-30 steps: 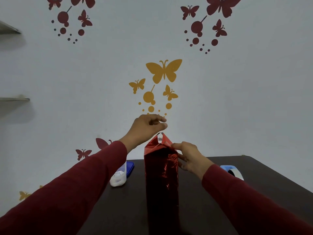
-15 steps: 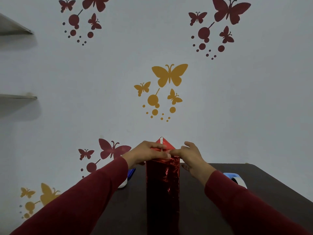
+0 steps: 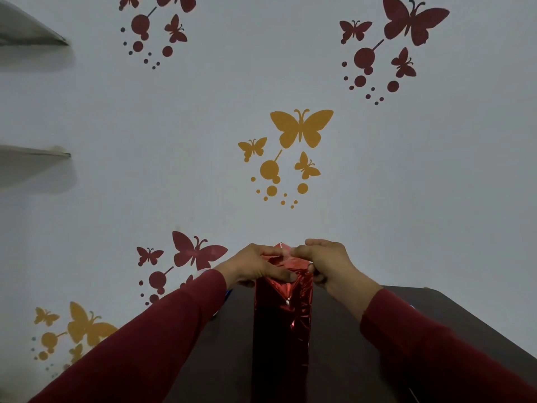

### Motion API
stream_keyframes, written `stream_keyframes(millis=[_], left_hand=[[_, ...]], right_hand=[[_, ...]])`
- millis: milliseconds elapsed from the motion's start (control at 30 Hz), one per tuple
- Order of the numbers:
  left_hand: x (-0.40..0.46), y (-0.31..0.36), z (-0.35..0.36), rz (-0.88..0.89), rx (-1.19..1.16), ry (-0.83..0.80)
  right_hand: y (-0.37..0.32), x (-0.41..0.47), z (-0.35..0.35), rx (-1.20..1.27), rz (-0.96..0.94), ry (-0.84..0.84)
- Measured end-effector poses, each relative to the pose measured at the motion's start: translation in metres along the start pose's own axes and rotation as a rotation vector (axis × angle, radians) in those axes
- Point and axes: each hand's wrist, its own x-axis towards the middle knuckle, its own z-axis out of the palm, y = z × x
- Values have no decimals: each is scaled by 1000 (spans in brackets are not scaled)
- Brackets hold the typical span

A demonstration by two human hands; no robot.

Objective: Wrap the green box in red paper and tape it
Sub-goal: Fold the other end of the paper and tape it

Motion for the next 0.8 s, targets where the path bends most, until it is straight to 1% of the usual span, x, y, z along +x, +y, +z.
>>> stream_keyframes(millis=[233, 467, 567, 800], left_hand=[[-2, -1, 1, 32, -30, 35], [0, -4, 3, 68, -68, 41], [1, -5, 3, 80, -78, 36], [6, -11, 4, 93, -121, 37]], right_hand=[[3, 4, 11, -128, 25, 76], [9, 9, 22, -121, 21, 152], [10, 8, 25, -159, 20, 193], [12, 4, 29, -286, -39, 239]])
